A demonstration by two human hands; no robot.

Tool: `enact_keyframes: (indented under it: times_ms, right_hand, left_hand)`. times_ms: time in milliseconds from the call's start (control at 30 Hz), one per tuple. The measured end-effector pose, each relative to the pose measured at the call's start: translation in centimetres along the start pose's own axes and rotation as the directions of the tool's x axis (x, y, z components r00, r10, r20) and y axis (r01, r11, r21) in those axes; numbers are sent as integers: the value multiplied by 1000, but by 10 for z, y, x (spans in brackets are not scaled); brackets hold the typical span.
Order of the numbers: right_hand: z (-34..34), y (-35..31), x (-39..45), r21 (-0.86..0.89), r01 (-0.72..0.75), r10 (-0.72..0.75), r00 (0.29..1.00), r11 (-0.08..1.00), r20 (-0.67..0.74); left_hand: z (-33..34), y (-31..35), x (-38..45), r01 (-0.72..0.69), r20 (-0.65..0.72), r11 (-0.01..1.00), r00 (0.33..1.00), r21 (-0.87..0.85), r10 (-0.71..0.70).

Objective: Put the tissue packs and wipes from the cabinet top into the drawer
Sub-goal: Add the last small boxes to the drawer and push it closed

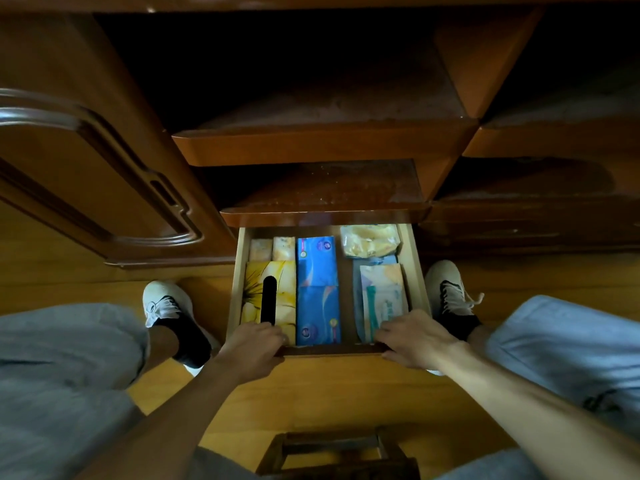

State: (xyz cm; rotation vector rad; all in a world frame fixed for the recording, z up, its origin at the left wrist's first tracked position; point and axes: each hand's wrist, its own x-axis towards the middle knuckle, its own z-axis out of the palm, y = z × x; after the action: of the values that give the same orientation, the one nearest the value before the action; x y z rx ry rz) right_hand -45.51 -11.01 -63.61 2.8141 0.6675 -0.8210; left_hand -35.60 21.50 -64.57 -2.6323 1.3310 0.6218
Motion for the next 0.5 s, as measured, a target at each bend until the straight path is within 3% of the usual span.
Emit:
enact_keyframes:
  times_ms: [100, 167, 267, 367, 500]
  right_hand:
    - [-9, 10, 8, 19, -104, 105, 993, 994, -61]
    - [-18, 20, 15, 67, -192, 200, 970, 979, -141]
    - [-36, 38, 35, 99, -309, 324, 886, 946, -332]
    - [-60, 62, 61, 133, -443, 458, 802, 887, -382]
    - [-77, 87, 93, 93, -557, 545, 742, 825, -391]
  left_hand:
    - [-8, -5, 6, 115, -116, 990, 985, -85, -124]
    - [-16, -8, 16, 206, -254, 978, 945, -33, -207]
    - [-37, -22, 41, 295, -413, 955, 871, 10, -265]
    - [-64, -46, 77, 363, -437, 926, 854, 109, -283]
    - [-80, -73, 120, 418, -414, 885, 856, 205, -308]
